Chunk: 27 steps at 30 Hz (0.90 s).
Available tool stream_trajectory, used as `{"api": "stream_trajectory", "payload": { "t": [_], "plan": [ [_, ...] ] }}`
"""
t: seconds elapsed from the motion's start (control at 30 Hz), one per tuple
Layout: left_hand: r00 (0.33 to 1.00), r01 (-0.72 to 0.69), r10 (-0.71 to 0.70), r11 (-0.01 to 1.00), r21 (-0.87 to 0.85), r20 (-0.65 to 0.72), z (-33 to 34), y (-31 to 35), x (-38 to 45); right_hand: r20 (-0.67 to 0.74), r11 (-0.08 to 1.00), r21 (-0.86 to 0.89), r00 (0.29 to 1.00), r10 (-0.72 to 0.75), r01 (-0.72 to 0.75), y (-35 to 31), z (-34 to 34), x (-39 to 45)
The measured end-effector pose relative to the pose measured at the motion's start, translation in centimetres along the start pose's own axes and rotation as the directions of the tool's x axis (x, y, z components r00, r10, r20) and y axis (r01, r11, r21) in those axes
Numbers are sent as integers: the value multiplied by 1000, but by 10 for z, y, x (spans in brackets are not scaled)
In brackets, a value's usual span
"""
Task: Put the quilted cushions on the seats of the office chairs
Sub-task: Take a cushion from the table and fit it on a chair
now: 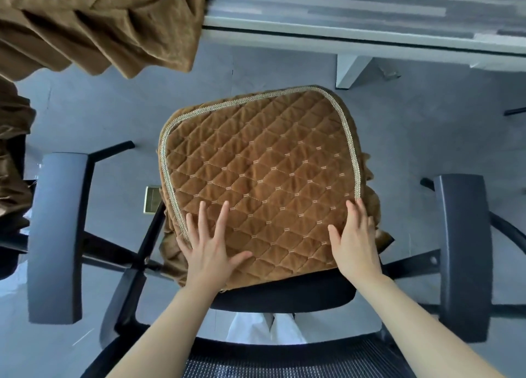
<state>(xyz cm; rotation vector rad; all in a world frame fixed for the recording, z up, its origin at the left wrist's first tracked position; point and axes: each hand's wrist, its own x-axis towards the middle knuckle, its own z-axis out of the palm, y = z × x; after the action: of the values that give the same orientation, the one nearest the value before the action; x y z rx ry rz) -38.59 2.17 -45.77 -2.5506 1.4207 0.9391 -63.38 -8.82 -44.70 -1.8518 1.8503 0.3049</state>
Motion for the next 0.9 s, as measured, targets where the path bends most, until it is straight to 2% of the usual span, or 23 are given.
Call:
{"api": "stream_trajectory", "payload": {
  "t": [0.07,0.2,0.5,0.6,0.7,0.77,0.9],
  "plan": [
    [999,20,-19,1000,-24,45,7,2,3,34,1000,-20,999,15,-14,0,7,-2],
    [997,27,-24,999,-44,80,12,-4,7,-9,998,-58,1000,14,-15,-1,13,-6],
    [995,5,-12,998,69,104,18,-13,-14,57,980,-194,996,65,-53,0,25,-33],
    [996,73,-75,996,43,50,14,1,-10,-41,965,-258,998,-53,41,-14,20,-20],
    [998,35,-33,999,37,-53,8,15,11,-64,935,-291,971,-232,204,-28,17,9],
    [995,2,0,1000,24,-104,4,20,33,-70,929,-287,962,-265,235,-36,17,33],
    [983,40,-42,999,-14,-177,1,24,71,-98,905,-350,951,-293,243,-33,21,60]
  ]
}}
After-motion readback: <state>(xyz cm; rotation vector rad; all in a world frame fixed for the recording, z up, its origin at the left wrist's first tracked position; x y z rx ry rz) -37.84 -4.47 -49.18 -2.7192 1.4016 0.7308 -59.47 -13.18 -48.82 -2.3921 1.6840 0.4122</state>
